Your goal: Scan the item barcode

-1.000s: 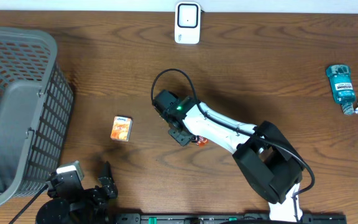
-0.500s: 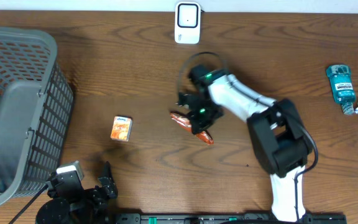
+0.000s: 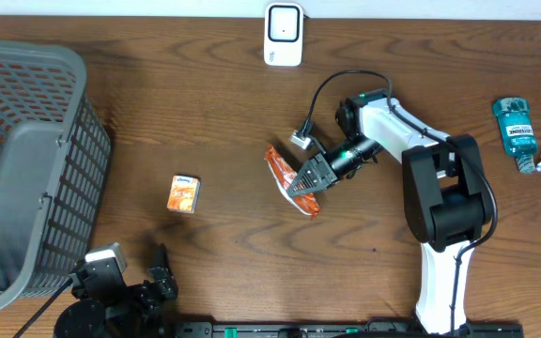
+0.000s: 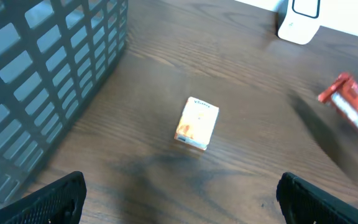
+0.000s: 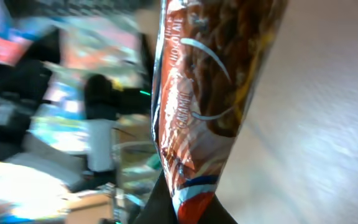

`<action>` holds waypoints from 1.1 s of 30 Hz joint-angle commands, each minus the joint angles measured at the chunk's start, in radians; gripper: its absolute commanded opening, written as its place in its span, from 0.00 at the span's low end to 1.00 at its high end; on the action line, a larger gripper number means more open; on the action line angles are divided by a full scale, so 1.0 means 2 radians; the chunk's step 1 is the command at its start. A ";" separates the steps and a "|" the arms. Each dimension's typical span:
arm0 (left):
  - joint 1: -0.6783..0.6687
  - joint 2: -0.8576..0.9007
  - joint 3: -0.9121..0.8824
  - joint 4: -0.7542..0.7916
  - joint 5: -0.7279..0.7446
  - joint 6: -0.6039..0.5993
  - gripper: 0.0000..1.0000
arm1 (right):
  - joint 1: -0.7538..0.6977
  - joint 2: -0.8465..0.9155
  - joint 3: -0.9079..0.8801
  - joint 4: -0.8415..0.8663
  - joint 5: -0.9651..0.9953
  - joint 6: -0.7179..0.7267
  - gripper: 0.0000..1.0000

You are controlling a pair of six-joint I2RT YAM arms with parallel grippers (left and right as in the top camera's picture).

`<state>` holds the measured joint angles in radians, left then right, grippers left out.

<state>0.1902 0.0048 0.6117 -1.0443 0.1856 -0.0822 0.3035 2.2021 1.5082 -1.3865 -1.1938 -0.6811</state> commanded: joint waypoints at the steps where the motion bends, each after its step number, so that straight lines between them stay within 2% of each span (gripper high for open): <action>1: 0.002 0.000 -0.001 0.001 0.004 -0.003 0.98 | 0.001 -0.001 0.004 -0.027 -0.142 -0.044 0.01; 4: 0.002 0.000 -0.001 0.001 0.005 -0.003 0.98 | 0.001 -0.001 0.004 -0.039 -0.184 -0.043 0.01; 13: 0.002 0.000 -0.001 0.001 0.005 -0.003 0.98 | 0.001 -0.001 0.005 -0.036 -0.184 -0.050 0.01; 16: 0.002 0.000 -0.001 0.001 0.005 -0.003 0.98 | 0.001 -0.001 0.005 -0.034 -0.176 -0.099 0.01; 19: 0.002 0.000 -0.001 0.001 0.005 -0.003 0.98 | 0.001 -0.001 0.005 0.001 -0.104 -0.133 0.01; 21: 0.002 0.000 -0.001 0.001 0.004 -0.003 0.98 | 0.001 -0.001 0.005 0.038 -0.063 -0.103 0.01; 24: 0.002 0.000 -0.001 0.001 0.005 -0.003 0.98 | 0.001 -0.001 0.012 0.106 -0.028 -0.012 0.01; 25: 0.002 0.000 -0.001 0.001 0.005 -0.003 0.98 | 0.001 -0.001 0.022 0.155 0.006 0.068 0.01; 28: 0.002 0.000 -0.001 0.001 0.005 -0.003 0.98 | 0.001 -0.001 0.053 0.217 0.104 0.188 0.01; 30: 0.002 0.000 -0.001 0.001 0.005 -0.003 0.98 | 0.002 -0.001 0.085 0.238 0.191 0.234 0.01; 33: 0.002 0.000 -0.001 0.001 0.005 -0.003 0.98 | 0.006 -0.001 0.137 0.249 0.283 0.252 0.01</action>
<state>0.1902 0.0048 0.6117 -1.0443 0.1856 -0.0822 0.3035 2.2044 1.6802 -0.9031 -0.9070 -0.3569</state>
